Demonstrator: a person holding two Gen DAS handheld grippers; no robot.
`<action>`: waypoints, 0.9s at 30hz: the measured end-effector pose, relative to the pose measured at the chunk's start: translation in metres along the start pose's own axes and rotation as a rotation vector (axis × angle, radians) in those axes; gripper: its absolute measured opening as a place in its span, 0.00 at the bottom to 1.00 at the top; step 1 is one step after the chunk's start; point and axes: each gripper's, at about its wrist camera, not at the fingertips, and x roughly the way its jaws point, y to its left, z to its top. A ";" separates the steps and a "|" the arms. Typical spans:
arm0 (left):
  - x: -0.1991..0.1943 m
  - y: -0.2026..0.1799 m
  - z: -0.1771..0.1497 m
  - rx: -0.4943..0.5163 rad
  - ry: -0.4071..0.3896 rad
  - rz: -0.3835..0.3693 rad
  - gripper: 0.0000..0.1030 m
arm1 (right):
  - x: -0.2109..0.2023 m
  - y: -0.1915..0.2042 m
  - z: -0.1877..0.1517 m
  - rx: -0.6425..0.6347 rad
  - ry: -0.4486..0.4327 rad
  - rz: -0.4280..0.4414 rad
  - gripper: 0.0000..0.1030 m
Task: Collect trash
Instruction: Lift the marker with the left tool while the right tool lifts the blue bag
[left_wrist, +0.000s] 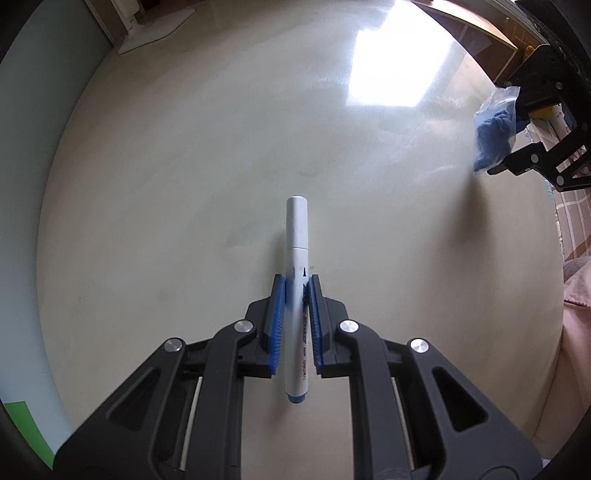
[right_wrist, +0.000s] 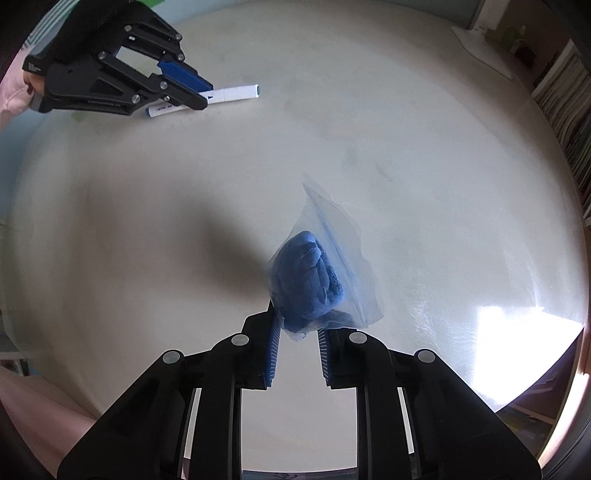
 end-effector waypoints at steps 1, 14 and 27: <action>-0.002 -0.003 0.000 0.002 -0.001 0.008 0.11 | 0.001 0.005 -0.008 0.003 -0.008 -0.003 0.19; -0.041 -0.071 0.030 0.069 -0.013 0.064 0.11 | -0.061 -0.043 -0.078 0.092 -0.142 -0.032 0.19; -0.021 -0.231 0.124 0.231 -0.049 0.005 0.11 | -0.100 -0.127 -0.228 0.281 -0.157 -0.087 0.19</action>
